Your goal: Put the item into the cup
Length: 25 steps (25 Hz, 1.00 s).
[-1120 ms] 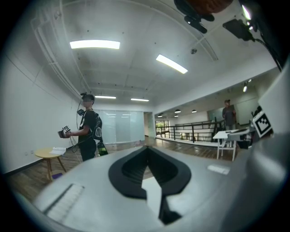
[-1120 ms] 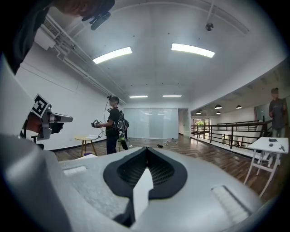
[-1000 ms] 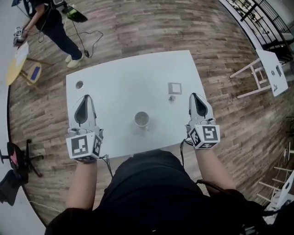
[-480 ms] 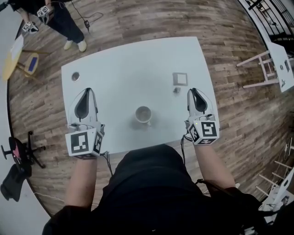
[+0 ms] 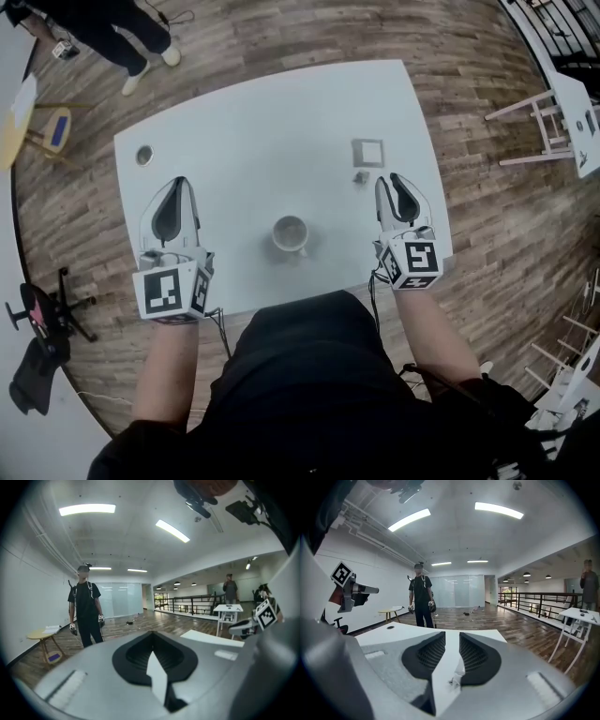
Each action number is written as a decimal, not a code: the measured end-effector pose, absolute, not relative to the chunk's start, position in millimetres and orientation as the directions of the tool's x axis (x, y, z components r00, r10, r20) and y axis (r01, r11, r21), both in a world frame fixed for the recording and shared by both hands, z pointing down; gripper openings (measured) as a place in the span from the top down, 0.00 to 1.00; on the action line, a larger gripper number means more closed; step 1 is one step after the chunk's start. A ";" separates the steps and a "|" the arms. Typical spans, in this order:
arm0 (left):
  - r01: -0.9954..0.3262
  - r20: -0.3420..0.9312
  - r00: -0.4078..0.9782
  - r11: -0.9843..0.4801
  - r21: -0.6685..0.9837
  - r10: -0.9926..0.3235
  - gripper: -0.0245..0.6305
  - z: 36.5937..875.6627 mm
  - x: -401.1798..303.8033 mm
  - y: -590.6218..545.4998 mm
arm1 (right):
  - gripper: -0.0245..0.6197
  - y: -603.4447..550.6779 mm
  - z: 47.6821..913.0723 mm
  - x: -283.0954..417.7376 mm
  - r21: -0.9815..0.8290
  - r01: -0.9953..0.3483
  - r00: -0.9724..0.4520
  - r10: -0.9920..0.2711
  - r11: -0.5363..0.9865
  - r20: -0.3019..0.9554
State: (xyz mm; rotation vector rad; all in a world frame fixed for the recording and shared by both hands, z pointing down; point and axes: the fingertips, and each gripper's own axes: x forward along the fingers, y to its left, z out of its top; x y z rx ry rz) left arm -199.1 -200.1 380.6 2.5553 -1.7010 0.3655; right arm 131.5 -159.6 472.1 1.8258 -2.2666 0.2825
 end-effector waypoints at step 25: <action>-0.917 0.318 0.354 -0.393 -0.066 -0.879 0.95 415.3 -187.0 -209.5 | 0.69 -164.7 544.2 129.5 -0.027 -0.974 -0.213 -0.876 0.224 0.432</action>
